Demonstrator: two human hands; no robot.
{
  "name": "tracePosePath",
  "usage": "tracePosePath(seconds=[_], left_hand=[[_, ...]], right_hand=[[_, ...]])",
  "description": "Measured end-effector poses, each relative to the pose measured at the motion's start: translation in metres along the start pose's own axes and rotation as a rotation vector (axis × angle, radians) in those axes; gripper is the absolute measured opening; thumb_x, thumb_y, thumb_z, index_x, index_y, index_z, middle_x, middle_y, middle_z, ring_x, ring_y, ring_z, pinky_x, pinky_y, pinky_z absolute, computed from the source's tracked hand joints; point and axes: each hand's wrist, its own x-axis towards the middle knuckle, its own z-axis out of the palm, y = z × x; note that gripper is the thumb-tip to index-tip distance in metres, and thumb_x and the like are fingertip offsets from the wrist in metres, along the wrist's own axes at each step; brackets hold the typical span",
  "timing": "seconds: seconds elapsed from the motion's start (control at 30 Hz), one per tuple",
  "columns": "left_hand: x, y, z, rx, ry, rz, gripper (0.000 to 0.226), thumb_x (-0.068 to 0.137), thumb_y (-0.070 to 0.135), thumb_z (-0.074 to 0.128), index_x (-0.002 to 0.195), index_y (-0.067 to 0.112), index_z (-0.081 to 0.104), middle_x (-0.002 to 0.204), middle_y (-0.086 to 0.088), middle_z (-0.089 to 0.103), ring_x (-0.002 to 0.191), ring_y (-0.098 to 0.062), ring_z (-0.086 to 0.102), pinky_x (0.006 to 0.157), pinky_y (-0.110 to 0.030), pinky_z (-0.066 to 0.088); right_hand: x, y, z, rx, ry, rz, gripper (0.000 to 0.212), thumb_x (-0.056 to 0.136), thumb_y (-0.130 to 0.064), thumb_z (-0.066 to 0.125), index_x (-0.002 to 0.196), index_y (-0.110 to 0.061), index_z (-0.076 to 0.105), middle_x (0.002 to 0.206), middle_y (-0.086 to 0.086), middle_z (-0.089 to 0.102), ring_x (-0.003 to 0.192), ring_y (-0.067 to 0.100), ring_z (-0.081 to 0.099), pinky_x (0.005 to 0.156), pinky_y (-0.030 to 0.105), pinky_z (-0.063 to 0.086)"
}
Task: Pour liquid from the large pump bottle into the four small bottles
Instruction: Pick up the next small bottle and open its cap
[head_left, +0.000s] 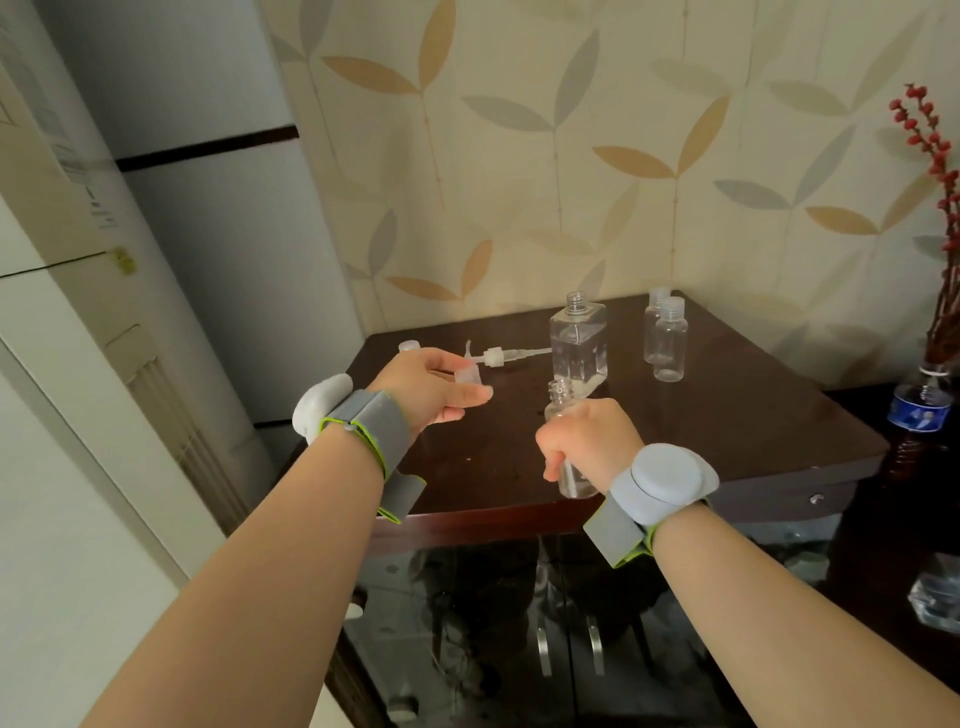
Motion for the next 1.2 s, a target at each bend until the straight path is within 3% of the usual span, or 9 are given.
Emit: tracePosePath(seconds=[0.1,0.2,0.33,0.43,0.53,0.63,0.87,1.1,1.2], left_hand=[[0.009,-0.002,0.006,-0.042,0.045,-0.001,0.022,0.072,-0.002,0.071,0.076,0.015,0.058,0.08,0.0,0.058,0.071,-0.01,0.059,0.055,-0.017,0.056],[0.018,-0.003,0.012,-0.004,0.059,-0.016,0.017,0.076,0.0,0.068,0.086,0.007,0.057,0.078,0.0,0.057,0.065,-0.01,0.056,0.06,-0.019,0.054],[0.034,-0.013,0.019,0.301,0.097,-0.002,0.022,0.078,0.029,0.07,0.091,0.016,0.058,0.076,0.007,0.053,0.066,-0.009,0.049,0.063,-0.022,0.044],[0.045,-0.022,0.024,0.37,0.104,-0.006,0.021,0.077,0.031,0.07,0.088,0.018,0.058,0.085,0.002,0.057,0.078,-0.015,0.054,0.076,-0.027,0.047],[0.056,-0.027,0.027,0.495,0.147,0.023,0.019,0.076,0.027,0.069,0.09,0.017,0.06,0.095,-0.002,0.063,0.089,-0.02,0.059,0.079,-0.028,0.047],[0.064,-0.033,0.03,0.656,0.191,0.074,0.021,0.081,0.026,0.062,0.099,0.016,0.061,0.103,-0.002,0.065,0.097,-0.02,0.059,0.077,-0.025,0.041],[0.073,-0.034,0.035,0.77,0.241,0.099,0.022,0.088,0.023,0.051,0.105,0.011,0.058,0.111,-0.01,0.061,0.104,-0.026,0.055,0.083,-0.031,0.041],[0.076,-0.037,0.037,0.955,0.117,0.066,0.026,0.085,0.026,0.056,0.105,0.011,0.064,0.11,-0.009,0.063,0.103,-0.027,0.058,0.079,-0.03,0.043],[0.075,-0.04,0.035,0.95,0.088,0.07,0.031,0.087,0.028,0.054,0.114,0.014,0.059,0.117,-0.01,0.06,0.109,-0.027,0.054,0.087,-0.033,0.043]], right_hand=[[0.01,-0.001,-0.004,0.033,0.016,-0.009,0.042,0.048,-0.002,0.063,0.026,-0.011,0.029,0.027,-0.01,0.027,0.034,0.009,0.025,0.036,0.02,0.025],[0.022,-0.002,-0.005,0.04,0.041,-0.059,0.039,0.051,-0.006,0.063,0.03,-0.012,0.03,0.034,-0.01,0.031,0.036,0.009,0.027,0.033,0.016,0.023],[0.036,0.002,-0.005,0.108,0.065,-0.151,0.026,0.063,-0.012,0.063,0.044,-0.02,0.047,0.053,-0.004,0.046,0.054,0.014,0.043,0.05,0.023,0.033],[0.045,0.0,-0.006,0.05,0.004,-0.17,0.007,0.07,-0.02,0.064,0.069,-0.018,0.057,0.07,-0.002,0.057,0.072,0.015,0.054,0.059,0.023,0.037],[0.057,0.001,-0.006,-0.016,-0.012,-0.189,0.016,0.074,-0.027,0.066,0.075,-0.021,0.052,0.074,-0.005,0.058,0.078,0.013,0.055,0.06,0.02,0.034],[0.066,0.002,-0.004,0.043,0.0,-0.179,0.044,0.07,-0.031,0.074,0.098,-0.018,0.043,0.094,-0.003,0.064,0.093,0.014,0.056,0.074,0.024,0.039],[0.077,-0.003,0.004,0.039,0.085,-0.25,0.045,0.065,-0.034,0.077,0.091,-0.019,0.044,0.093,0.002,0.064,0.089,0.018,0.058,0.069,0.025,0.044],[0.084,-0.007,0.009,-0.001,0.062,-0.292,0.039,0.064,-0.029,0.08,0.073,-0.031,0.042,0.075,-0.016,0.062,0.071,-0.001,0.056,0.057,0.006,0.038],[0.085,-0.008,0.009,-0.044,0.046,-0.323,0.033,0.065,-0.028,0.079,0.084,-0.027,0.052,0.074,-0.021,0.057,0.069,0.0,0.053,0.061,0.008,0.037]])
